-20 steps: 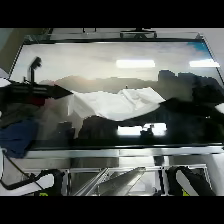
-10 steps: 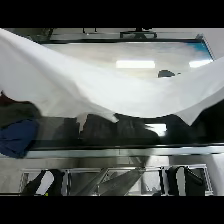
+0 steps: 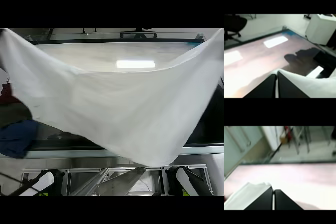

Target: Fold the shirts.

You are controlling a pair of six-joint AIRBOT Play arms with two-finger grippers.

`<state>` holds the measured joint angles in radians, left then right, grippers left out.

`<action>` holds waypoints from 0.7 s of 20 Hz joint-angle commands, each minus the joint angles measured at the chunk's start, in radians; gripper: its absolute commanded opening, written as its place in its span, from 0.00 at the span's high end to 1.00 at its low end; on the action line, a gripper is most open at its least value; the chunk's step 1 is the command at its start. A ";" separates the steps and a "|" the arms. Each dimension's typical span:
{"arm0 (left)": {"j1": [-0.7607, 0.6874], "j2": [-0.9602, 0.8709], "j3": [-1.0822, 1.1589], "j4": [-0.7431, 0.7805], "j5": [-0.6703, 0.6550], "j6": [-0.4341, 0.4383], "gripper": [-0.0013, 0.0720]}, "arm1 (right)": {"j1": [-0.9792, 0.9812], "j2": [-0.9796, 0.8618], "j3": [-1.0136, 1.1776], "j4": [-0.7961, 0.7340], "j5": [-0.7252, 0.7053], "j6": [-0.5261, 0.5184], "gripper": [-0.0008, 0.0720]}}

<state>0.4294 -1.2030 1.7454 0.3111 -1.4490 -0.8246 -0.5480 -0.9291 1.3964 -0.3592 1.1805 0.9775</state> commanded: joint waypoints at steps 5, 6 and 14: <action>-0.278 -0.559 0.025 0.202 0.278 0.012 0.96 | 0.177 -0.585 -0.159 0.000 -0.234 -0.043 0.97; -0.280 -0.617 0.064 0.201 0.294 0.002 0.96 | 0.182 -0.651 -0.153 0.047 -0.280 -0.074 0.97; -0.070 -0.673 0.262 0.434 -0.072 -0.364 0.01 | -0.001 -0.664 -0.077 0.130 0.010 -0.170 0.83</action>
<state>0.2855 -1.8870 1.9995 0.6224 -1.3579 -1.0458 -0.4824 -1.6115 1.3079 -0.2188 1.0523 0.8307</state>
